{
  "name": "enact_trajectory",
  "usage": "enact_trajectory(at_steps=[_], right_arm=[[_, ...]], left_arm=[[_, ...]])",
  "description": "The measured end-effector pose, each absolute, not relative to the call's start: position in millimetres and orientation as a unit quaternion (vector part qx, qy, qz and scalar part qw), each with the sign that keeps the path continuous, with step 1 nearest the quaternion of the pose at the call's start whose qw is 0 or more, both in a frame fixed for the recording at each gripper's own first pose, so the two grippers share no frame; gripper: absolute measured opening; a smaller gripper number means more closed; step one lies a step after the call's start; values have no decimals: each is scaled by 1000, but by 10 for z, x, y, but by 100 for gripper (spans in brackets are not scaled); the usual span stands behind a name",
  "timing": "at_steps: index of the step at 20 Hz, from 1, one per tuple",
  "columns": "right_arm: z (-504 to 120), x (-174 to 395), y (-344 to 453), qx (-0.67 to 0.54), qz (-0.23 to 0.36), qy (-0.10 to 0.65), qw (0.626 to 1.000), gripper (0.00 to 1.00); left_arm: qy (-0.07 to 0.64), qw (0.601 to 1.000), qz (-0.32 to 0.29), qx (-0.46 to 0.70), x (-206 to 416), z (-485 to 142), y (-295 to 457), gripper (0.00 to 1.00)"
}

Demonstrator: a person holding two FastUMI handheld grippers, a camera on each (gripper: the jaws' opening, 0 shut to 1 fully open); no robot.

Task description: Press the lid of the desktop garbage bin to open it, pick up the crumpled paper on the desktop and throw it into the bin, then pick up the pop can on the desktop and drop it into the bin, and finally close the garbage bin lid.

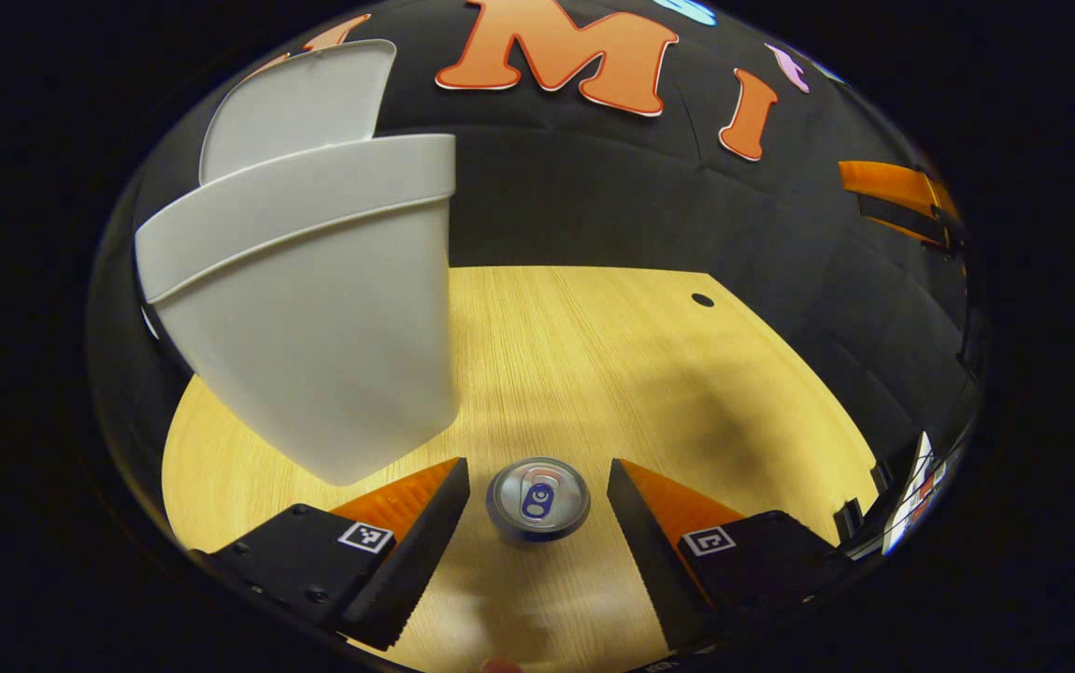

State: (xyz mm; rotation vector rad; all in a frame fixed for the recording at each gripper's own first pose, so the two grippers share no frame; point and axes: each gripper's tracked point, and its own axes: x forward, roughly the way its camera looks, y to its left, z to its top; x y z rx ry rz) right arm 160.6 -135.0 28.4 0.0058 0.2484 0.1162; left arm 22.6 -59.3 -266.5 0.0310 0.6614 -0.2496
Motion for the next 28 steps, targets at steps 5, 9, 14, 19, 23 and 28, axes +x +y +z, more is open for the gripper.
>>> enact_trajectory(at_steps=[5, 9, 14, 19, 23, 28], right_arm=[[202, 1578, -1545, 4, 48, 135, 990, 94], [82, 1565, -1620, -3, 43, 151, 988, 94], [-20, 1534, -1615, -4, 43, 165, 985, 95], [-22, 1504, -1606, -4, 44, 168, 985, 94], [7, 1500, -1574, 1, 46, 165, 985, 94], [36, 1521, -1512, 10, 53, 162, 985, 94]], left_arm=[[352, 929, -110, 15, 288, -3010, -566, 97], [360, 927, -105, 26, 271, -3231, -547, 97], [351, 931, -100, 25, 314, -3285, -556, 94], [338, 936, -91, 28, 294, -3151, -550, 85], [331, 939, -96, 23, 316, -3006, -564, 85], [281, 953, -109, 26, 278, -2271, -559, 85]])
